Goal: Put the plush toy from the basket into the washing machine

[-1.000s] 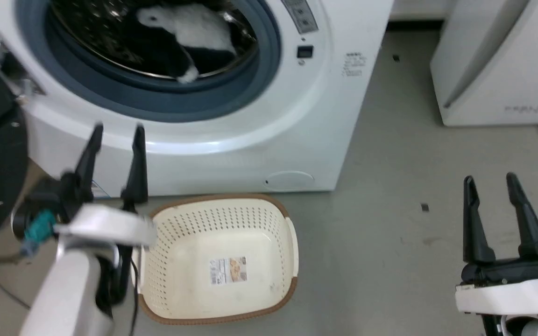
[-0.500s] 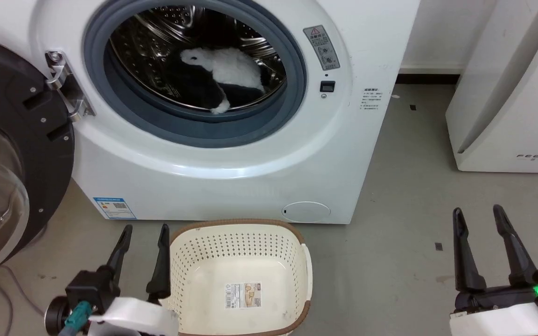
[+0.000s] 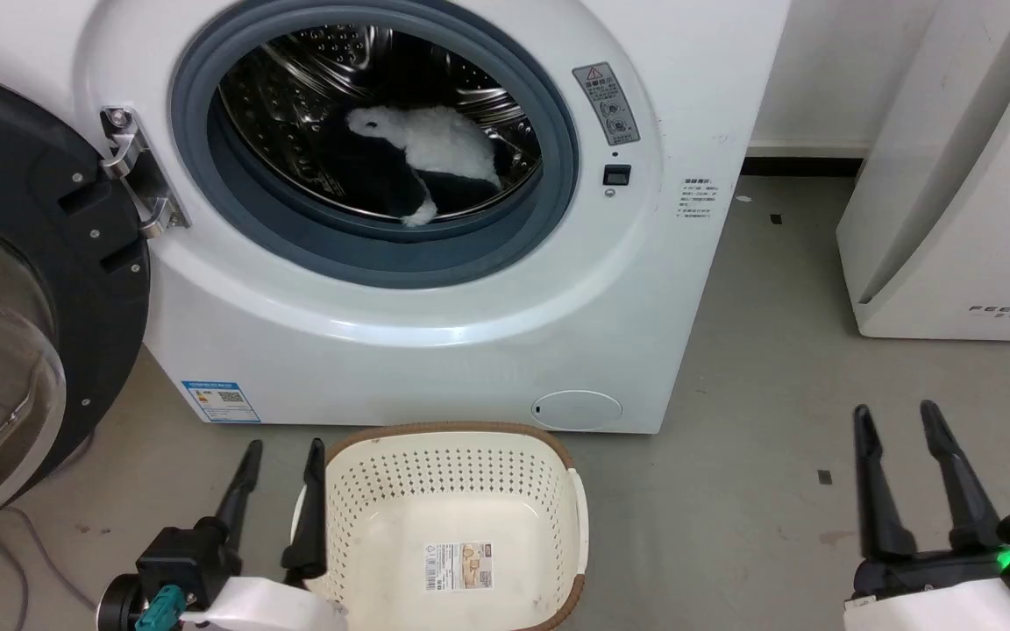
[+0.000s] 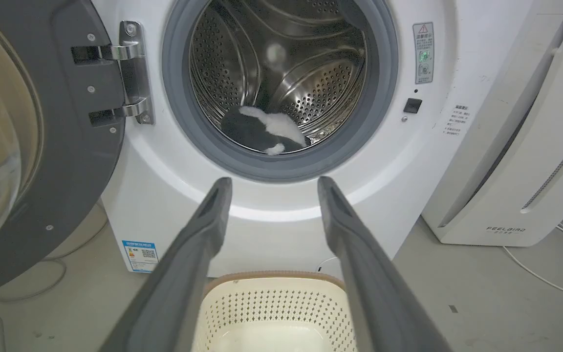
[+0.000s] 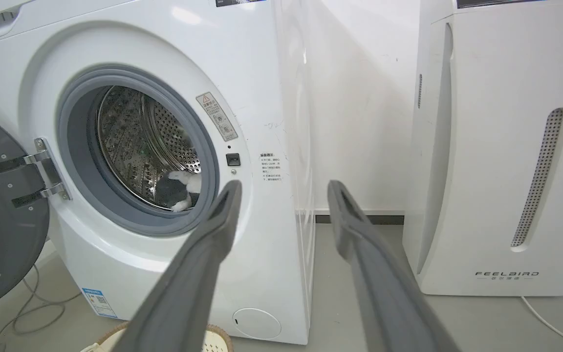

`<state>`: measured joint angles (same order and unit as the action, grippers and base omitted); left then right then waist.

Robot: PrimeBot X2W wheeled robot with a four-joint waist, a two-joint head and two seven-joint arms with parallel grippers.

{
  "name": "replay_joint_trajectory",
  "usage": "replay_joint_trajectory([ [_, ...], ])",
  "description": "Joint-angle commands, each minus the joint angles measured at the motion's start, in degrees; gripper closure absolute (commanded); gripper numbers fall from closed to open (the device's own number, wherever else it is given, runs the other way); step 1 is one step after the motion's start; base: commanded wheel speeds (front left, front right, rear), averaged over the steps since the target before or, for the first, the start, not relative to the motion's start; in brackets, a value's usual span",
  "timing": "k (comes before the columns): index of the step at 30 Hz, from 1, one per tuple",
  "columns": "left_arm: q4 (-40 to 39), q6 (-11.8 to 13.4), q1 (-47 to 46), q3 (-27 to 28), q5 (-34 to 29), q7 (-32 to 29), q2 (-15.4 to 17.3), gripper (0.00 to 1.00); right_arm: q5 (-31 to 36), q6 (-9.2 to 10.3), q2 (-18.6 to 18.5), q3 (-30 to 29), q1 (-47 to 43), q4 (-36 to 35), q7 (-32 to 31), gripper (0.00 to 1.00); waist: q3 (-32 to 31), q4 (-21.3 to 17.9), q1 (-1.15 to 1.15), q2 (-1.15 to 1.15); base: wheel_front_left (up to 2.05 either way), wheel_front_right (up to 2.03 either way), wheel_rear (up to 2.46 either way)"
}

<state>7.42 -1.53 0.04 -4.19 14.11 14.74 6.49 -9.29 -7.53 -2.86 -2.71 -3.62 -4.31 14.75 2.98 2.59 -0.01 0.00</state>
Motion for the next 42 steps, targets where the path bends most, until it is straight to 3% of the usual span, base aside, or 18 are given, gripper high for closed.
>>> replay_joint_trajectory([
  [1, 0.02, -0.01, 0.00, -0.04, 0.00, -0.08, -0.05, 1.00, 0.08, 0.00, 0.00, -0.01, 0.04, 0.00, -0.02, 1.00, -0.01, -0.01, 0.01, 0.00, 0.00, 0.00, 0.00],
  [42, -2.23, 0.47, -0.01, 1.17, -4.30, -4.56, -1.16, 1.00, 2.94, 0.01, 0.00, 0.80, 1.14, 1.32, -4.52, 1.00, -0.92, -0.80, 0.01, 0.00, 0.00, 0.00, 0.00],
])
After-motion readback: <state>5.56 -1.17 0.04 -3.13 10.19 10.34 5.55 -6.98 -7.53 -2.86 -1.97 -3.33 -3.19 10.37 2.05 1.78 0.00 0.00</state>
